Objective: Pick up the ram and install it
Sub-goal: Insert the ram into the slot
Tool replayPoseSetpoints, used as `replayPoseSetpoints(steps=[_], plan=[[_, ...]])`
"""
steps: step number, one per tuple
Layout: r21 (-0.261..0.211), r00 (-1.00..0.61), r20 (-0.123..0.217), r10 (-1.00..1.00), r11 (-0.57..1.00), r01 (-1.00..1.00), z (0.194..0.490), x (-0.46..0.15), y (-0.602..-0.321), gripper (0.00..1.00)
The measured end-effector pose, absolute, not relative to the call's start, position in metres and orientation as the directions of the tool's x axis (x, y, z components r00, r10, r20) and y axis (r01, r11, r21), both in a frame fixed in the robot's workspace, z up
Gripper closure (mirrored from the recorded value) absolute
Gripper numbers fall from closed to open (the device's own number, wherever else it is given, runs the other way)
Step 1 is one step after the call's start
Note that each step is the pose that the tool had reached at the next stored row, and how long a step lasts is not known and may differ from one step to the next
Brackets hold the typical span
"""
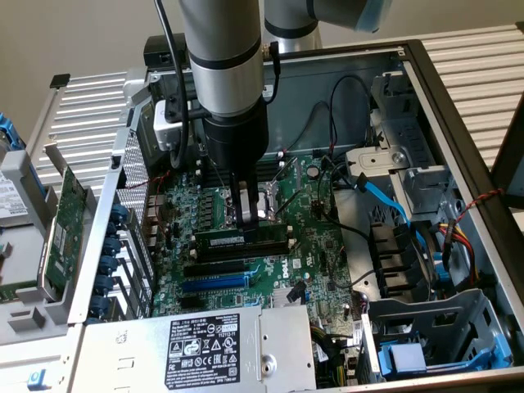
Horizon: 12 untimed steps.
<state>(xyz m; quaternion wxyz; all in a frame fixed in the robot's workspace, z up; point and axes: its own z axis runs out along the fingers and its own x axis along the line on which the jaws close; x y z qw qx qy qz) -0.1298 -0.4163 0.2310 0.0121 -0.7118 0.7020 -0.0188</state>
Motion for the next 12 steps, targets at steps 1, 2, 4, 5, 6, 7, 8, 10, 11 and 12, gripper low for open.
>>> replayPoseSetpoints(steps=[1,2,4,5,6,7,8,10,11,12], plan=[[-0.044,0.014,0.01,-1.0,-0.014,-0.999,0.2309,-0.1298,-0.4164,0.86],[-0.044,0.014,0.01,-1.0,-0.014,-0.999,0.2309,-0.1298,-0.4167,0.86],[-0.044,0.014,0.01,-1.0,-0.014,-0.999,0.231,-0.1298,-0.4176,0.86],[-0.044,0.014,0.01,-1.0,-0.014,-0.999,0.231,-0.1298,-0.4178,0.86],[-0.044,0.014,0.01,-1.0,-0.014,-0.999,0.231,-0.1298,-0.4178,0.86],[-0.044,0.014,0.01,-1.0,-0.014,-0.999,0.231,-0.1298,-0.4178,0.86],[-0.045,0.014,0.01,-1.0,-0.014,-0.999,0.2306,-0.1298,-0.4179,0.86],[-0.046,0.014,0.01,-1.0,-0.014,-0.999,0.23,-0.13,-0.4177,0.86],[-0.046,0.014,0.01,-1.0,-0.014,-0.999,0.2298,-0.1301,-0.4176,0.86],[-0.046,0.014,0.01,-1.0,-0.014,-0.999,0.2297,-0.1302,-0.4174,0.86]])
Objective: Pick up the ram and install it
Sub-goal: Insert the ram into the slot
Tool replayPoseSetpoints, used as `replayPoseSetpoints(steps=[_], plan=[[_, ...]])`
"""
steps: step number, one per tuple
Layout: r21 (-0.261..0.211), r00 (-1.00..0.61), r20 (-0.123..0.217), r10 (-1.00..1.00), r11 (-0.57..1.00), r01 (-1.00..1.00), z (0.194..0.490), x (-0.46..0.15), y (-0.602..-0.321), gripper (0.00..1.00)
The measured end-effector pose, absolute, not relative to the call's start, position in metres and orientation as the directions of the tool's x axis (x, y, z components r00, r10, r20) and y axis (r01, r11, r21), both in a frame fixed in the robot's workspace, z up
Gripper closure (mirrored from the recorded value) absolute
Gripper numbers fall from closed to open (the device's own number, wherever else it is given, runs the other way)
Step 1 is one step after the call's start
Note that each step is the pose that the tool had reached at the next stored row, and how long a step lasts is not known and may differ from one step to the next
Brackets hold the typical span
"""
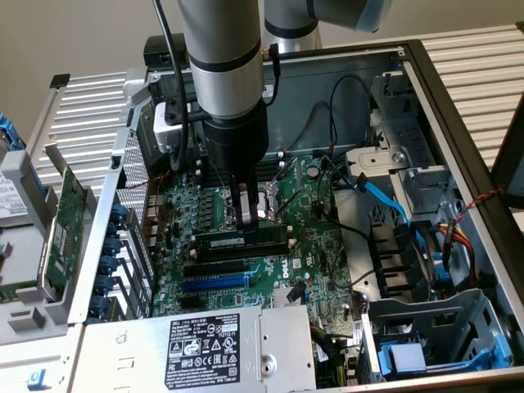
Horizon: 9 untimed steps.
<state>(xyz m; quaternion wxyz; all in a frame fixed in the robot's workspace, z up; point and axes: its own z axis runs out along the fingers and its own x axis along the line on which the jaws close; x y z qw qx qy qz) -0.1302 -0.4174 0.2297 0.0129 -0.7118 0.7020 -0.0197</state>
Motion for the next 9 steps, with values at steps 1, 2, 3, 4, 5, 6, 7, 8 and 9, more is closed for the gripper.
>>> replayPoseSetpoints(steps=[1,2,3,4,5,6,7,8,9], plan=[[-0.046,0.014,0.01,-1.0,-0.014,-0.999,0.2296,-0.1303,-0.4173,0.86],[-0.046,0.014,0.01,-1.0,-0.014,-0.999,0.2294,-0.1304,-0.417,0.86],[-0.046,0.014,0.01,-1.0,-0.014,-0.999,0.2294,-0.1304,-0.4169,0.86],[-0.046,0.014,0.01,-1.0,-0.014,-0.999,0.2293,-0.1304,-0.4167,0.86],[-0.046,0.014,0.01,-1.0,-0.014,-0.999,0.2293,-0.1304,-0.4167,0.86],[-0.046,0.014,0.01,-1.0,-0.014,-0.999,0.2292,-0.1304,-0.4167,0.86],[-0.046,0.014,0.01,-1.0,-0.014,-0.999,0.2291,-0.1304,-0.4167,0.86],[-0.046,0.014,0.01,-1.0,-0.014,-0.999,0.2288,-0.1304,-0.4167,0.86],[-0.046,0.014,0.01,-1.0,-0.014,-0.999,0.2285,-0.1304,-0.4166,0.86]])
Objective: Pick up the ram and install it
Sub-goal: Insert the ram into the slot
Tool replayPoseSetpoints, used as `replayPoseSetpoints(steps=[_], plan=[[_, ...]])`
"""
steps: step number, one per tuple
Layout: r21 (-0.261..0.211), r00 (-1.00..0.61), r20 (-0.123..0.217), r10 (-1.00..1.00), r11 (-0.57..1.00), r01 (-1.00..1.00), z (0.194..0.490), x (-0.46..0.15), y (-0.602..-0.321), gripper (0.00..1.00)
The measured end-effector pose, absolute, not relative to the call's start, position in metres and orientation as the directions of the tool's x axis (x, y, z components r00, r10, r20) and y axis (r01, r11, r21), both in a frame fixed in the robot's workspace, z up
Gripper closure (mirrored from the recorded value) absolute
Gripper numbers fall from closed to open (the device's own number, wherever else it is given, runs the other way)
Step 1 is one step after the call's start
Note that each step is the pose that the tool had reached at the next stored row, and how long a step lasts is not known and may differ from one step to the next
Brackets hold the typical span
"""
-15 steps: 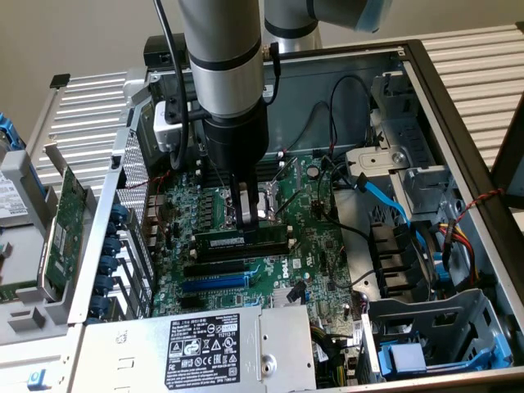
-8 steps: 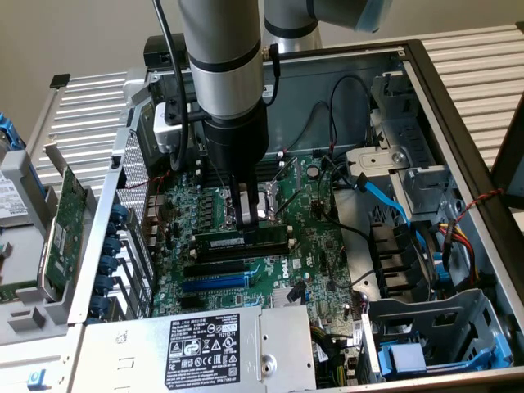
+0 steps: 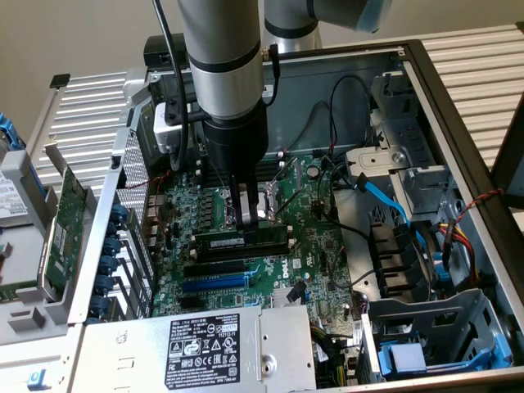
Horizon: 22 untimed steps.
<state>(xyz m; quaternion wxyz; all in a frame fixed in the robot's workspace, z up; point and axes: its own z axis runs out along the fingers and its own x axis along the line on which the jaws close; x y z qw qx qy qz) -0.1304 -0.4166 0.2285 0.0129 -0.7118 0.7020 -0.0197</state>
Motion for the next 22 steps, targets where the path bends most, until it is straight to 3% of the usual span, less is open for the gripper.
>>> replayPoseSetpoints(steps=[22], plan=[[-0.046,0.014,0.01,-1.0,-0.014,-0.999,0.2261,-0.131,-0.4169,0.86]])
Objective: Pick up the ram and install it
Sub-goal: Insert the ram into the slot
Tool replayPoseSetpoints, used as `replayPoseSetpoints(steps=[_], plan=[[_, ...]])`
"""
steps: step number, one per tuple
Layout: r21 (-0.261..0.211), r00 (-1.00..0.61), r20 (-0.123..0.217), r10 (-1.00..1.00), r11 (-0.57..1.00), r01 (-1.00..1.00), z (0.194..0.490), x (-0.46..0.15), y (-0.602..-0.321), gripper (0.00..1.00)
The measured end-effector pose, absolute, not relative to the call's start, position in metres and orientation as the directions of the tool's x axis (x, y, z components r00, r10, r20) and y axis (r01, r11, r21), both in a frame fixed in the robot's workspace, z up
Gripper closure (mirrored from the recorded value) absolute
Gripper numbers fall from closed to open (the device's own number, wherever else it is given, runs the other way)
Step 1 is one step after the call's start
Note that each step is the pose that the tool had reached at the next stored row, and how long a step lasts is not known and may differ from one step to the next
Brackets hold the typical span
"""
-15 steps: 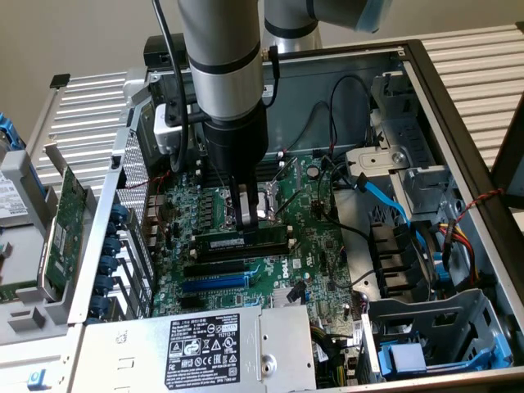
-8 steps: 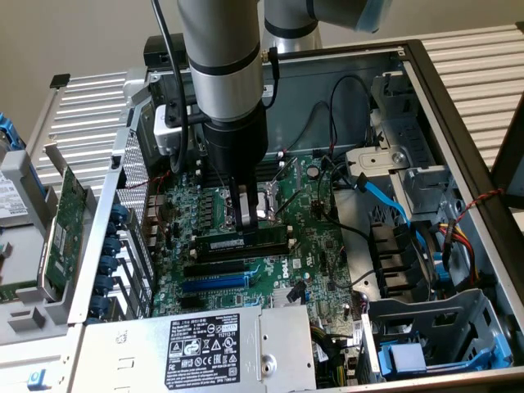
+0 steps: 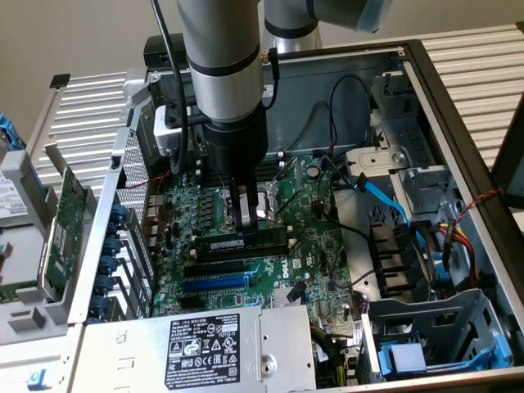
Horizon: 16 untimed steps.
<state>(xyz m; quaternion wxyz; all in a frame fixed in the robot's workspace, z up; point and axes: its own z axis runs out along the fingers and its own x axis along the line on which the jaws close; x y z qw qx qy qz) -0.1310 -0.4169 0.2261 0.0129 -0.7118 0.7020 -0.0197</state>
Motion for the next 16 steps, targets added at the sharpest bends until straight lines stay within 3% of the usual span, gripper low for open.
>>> replayPoseSetpoints(steps=[16], plan=[[-0.046,0.014,0.01,-1.0,-0.014,-0.999,0.2232,-0.1312,-0.4169,0.85]])
